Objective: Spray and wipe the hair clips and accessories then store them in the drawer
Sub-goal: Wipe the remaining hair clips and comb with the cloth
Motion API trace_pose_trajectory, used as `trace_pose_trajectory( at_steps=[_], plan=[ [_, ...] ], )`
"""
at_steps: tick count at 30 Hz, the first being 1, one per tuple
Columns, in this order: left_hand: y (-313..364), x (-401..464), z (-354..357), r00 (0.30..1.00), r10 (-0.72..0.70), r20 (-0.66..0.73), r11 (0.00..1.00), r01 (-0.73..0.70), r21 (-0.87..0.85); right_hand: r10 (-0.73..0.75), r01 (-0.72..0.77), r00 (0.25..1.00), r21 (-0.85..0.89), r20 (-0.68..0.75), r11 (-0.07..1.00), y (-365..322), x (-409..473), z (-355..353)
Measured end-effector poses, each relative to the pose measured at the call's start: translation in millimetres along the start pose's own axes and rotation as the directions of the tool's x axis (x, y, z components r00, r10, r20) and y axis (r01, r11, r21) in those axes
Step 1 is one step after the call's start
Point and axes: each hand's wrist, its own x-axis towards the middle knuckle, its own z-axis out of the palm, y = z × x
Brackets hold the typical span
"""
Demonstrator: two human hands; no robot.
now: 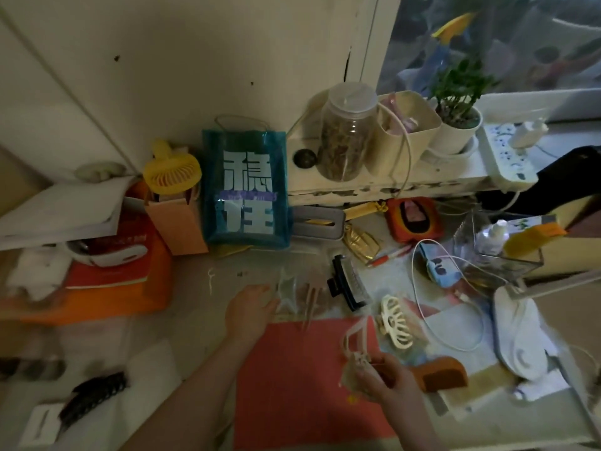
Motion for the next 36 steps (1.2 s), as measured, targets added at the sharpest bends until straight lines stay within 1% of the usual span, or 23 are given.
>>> trace_pose_trajectory(
  at_steps=[2, 6, 10, 13, 15, 18, 24, 28, 30, 32, 34, 36],
  plan=[
    [2.5, 7.8, 2.4, 0.998, -0.065, -0.003, 0.997, 0.065, -0.049, 0.013, -0.013, 1.0, 0.008, 0.0, 1.0, 0.0, 4.4, 0.0],
    [6.7, 26.3, 8.8, 0.984, -0.179, 0.014, 0.977, 0.179, -0.117, 0.056, -0.054, 0.997, 0.033, -0.044, 0.998, 4.5, 9.9, 3.3],
    [19.1, 40.0, 14.0, 0.952, -0.305, 0.019, 0.923, 0.3, -0.241, 0.088, -0.087, 0.996, 0.012, -0.034, 0.996, 7.4, 13.6, 5.0],
    [24.1, 44.7, 17.2, 0.946, -0.323, 0.029, 0.919, 0.321, -0.23, 0.098, -0.097, 0.994, 0.013, -0.056, 0.995, 7.2, 16.4, 8.4],
    [22.0, 46.7, 18.1, 0.94, -0.342, 0.013, 0.916, 0.336, -0.219, 0.097, -0.096, 0.993, 0.018, -0.071, 0.995, 6.7, 18.9, 10.4],
    [18.7, 44.8, 15.2, 0.928, -0.373, -0.016, 0.901, 0.357, -0.246, 0.098, -0.096, 0.993, 0.028, -0.068, 0.995, 3.7, 20.0, 11.7],
    [20.5, 19.1, -17.3, 0.944, -0.313, -0.104, 0.895, 0.257, -0.364, 0.045, -0.04, 0.998, 0.097, -0.045, 0.994, -16.9, 20.4, 18.3],
    [38.4, -11.2, -44.7, 0.959, -0.232, -0.163, 0.893, 0.143, -0.428, -0.062, 0.066, 0.997, 0.123, -0.04, 0.99, -39.7, 18.9, 26.5],
    [50.0, -26.8, -56.7, 0.967, -0.175, -0.184, 0.886, 0.072, -0.459, -0.157, 0.169, 0.982, 0.124, -0.104, 0.978, -56.8, 15.5, 31.0],
    [62.5, -42.0, -66.1, 0.973, -0.127, -0.192, 0.87, 0.016, -0.493, -0.248, 0.272, 0.948, 0.105, -0.199, 0.957, -75.6, 11.8, 34.9],
    [75.5, -56.4, -73.1, 0.976, -0.075, -0.205, 0.853, -0.043, -0.52, -0.294, 0.334, 0.92, 0.128, -0.259, 0.934, -93.3, 7.3, 39.1],
    [89.1, -70.6, -80.0, 0.976, -0.025, -0.219, 0.832, -0.101, -0.545, -0.326, 0.376, 0.906, 0.156, -0.271, 0.914, -107.5, 3.4, 43.6]
  ],
)
